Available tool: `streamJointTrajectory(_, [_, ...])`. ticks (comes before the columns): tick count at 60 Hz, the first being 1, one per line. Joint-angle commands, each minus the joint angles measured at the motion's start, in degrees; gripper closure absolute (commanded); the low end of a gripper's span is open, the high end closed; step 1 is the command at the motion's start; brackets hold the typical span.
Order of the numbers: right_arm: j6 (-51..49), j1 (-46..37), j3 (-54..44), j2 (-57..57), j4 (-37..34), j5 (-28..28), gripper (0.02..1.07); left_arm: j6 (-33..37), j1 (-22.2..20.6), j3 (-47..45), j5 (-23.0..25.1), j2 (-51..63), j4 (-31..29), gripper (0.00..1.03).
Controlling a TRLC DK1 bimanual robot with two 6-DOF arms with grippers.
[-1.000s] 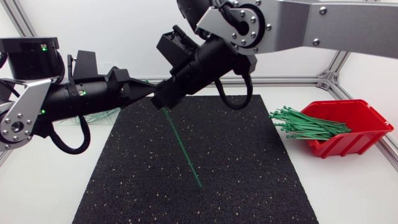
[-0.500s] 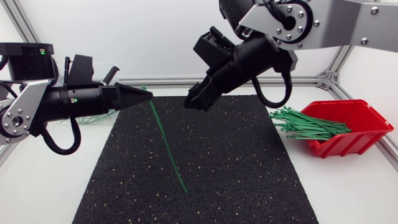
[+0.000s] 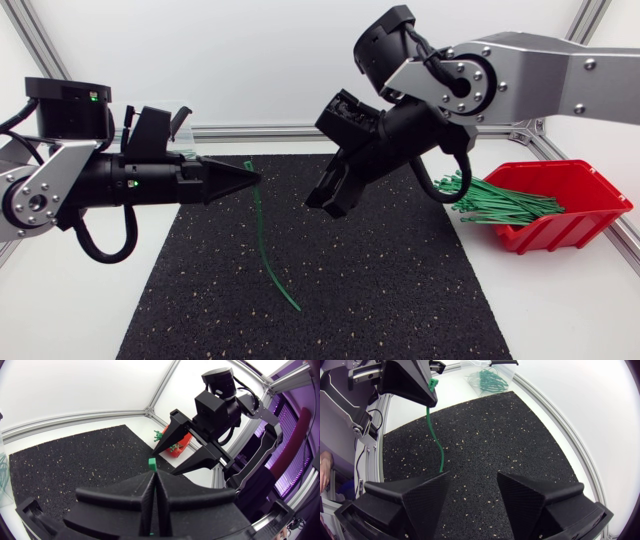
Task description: Take a green cable tie from the red box, thread the tail through the head to close it, then place it in the transparent bin on the left.
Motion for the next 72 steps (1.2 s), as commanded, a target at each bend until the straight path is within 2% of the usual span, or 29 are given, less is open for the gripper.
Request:
streamJointTrajectory(1, [-0.1, 1.3, 1.7, 0.0, 0.5, 0.0, 0.38, 1.6, -0.5, 0.2, 0.7, 0.6, -1.5, 1.00])
streamJointTrajectory(7, [1.8, 3.0, 2.2, 0.7, 1.9, 0.0, 0.38, 1.1, -0.6, 0.5, 0.7, 0.4, -1.6, 1.00])
streamJointTrajectory(12, [3.7, 4.9, 2.4, 1.1, 3.0, -0.1, 0.44, 0.7, -0.9, 0.7, 0.7, 0.2, -1.1, 1.00])
streamJointTrajectory(19, [5.8, 7.1, 2.4, 1.8, 4.8, -0.3, 0.45, -1.5, -1.0, 1.6, 0.8, 0.2, -0.4, 1.00])
streamJointTrajectory(32, [8.1, 7.8, 0.5, 1.9, 7.6, -2.7, 0.50, -4.5, -0.9, 1.5, 1.7, -0.1, 0.9, 1.00])
streamJointTrajectory(39, [8.9, 7.8, -1.2, 2.0, 9.9, -4.4, 0.62, -5.4, -0.9, 1.5, 2.8, -0.5, 0.9, 1.00])
streamJointTrajectory(45, [9.0, 7.5, -1.9, 1.6, 10.4, -5.1, 0.66, -6.0, -0.8, 1.5, 3.7, -0.8, 0.9, 1.00])
streamJointTrajectory(51, [9.2, 6.8, -2.6, 1.0, 11.4, -6.9, 0.80, -6.3, -0.7, 1.4, 4.3, -1.1, 1.0, 1.00])
streamJointTrajectory(55, [9.3, 6.6, -2.9, 0.8, 11.6, -7.2, 0.85, -6.4, -0.7, 1.4, 4.5, -1.2, 1.0, 1.00])
streamJointTrajectory(63, [9.3, 6.7, -3.4, 0.8, 12.0, -7.8, 1.00, -6.8, -0.6, 1.3, 4.6, -1.3, 1.3, 1.00])
streamJointTrajectory(72, [10.0, 6.7, -3.9, 0.3, 12.3, -9.0, 1.01, -6.9, -0.6, 1.0, 4.7, -1.9, 1.4, 1.00])
